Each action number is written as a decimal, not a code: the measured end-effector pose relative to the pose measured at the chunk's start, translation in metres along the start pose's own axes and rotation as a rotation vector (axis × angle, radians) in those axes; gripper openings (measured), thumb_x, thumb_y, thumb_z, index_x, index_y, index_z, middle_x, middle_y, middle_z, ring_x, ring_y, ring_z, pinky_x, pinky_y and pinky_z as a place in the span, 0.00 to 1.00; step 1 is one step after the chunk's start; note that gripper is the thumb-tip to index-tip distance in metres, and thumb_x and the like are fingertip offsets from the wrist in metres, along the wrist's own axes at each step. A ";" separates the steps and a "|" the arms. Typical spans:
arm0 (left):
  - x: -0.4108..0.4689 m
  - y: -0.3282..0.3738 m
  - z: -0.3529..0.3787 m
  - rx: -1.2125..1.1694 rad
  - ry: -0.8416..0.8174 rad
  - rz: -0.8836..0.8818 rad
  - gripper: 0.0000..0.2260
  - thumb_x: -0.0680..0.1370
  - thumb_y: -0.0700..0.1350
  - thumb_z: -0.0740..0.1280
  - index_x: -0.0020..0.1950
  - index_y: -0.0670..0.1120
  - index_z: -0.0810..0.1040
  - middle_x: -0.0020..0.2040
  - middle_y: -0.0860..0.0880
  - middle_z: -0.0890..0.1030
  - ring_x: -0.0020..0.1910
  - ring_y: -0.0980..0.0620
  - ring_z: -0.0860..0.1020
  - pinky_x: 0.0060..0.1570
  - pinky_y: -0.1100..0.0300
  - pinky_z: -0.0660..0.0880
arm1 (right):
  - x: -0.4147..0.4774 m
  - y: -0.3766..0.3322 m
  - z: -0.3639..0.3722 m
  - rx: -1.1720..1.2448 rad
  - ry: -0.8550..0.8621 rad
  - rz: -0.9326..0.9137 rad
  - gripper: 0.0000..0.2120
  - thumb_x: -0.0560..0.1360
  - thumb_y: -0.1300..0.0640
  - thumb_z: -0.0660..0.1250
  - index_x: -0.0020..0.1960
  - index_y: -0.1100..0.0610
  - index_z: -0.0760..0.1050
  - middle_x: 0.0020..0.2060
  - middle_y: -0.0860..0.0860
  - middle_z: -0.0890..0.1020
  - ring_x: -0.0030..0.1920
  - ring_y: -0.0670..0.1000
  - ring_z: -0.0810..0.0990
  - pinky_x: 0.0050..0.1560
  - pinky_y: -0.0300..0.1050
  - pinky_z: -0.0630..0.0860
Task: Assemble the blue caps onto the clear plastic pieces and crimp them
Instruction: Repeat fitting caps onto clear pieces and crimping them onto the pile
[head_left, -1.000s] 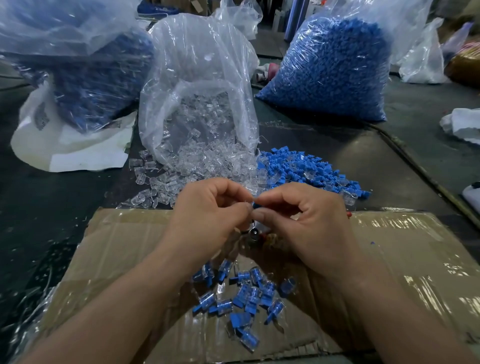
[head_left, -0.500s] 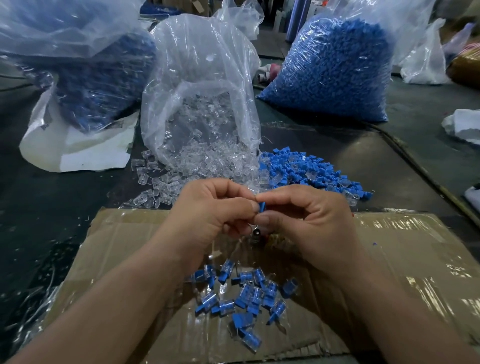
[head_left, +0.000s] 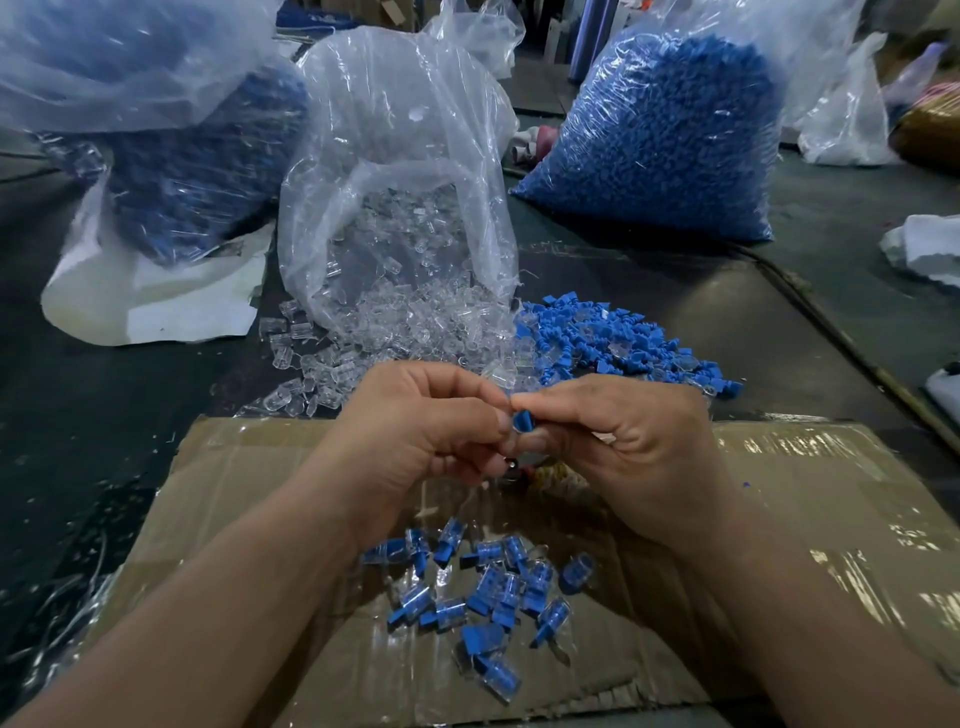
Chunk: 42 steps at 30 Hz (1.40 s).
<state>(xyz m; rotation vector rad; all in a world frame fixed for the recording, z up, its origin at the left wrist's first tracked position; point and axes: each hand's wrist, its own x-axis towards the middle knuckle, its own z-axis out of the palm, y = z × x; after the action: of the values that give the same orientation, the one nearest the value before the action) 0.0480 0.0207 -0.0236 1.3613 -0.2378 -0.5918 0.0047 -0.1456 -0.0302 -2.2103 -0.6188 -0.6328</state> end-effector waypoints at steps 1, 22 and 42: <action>0.000 0.000 0.000 0.004 -0.002 -0.003 0.05 0.56 0.38 0.71 0.31 0.42 0.81 0.28 0.43 0.80 0.23 0.52 0.77 0.22 0.66 0.72 | 0.000 0.000 0.000 -0.010 -0.002 -0.010 0.14 0.69 0.56 0.67 0.53 0.60 0.77 0.43 0.48 0.81 0.44 0.44 0.81 0.45 0.35 0.79; 0.002 -0.001 -0.002 -0.003 0.152 0.114 0.05 0.62 0.36 0.70 0.28 0.45 0.80 0.28 0.45 0.80 0.24 0.55 0.76 0.24 0.68 0.72 | 0.002 0.005 -0.048 -0.202 -0.348 0.545 0.27 0.50 0.28 0.62 0.46 0.36 0.74 0.42 0.29 0.74 0.50 0.27 0.71 0.45 0.25 0.68; 0.008 -0.007 -0.006 -0.030 0.162 0.121 0.02 0.71 0.35 0.64 0.40 0.41 0.75 0.32 0.47 0.82 0.29 0.56 0.78 0.29 0.67 0.75 | 0.005 0.007 -0.024 -0.685 -0.565 0.572 0.06 0.72 0.53 0.66 0.45 0.43 0.71 0.41 0.41 0.70 0.39 0.42 0.68 0.33 0.36 0.64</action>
<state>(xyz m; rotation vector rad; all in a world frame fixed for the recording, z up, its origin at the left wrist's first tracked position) 0.0555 0.0213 -0.0332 1.3476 -0.1776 -0.3805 0.0064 -0.1666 -0.0161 -3.0567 0.0223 0.1277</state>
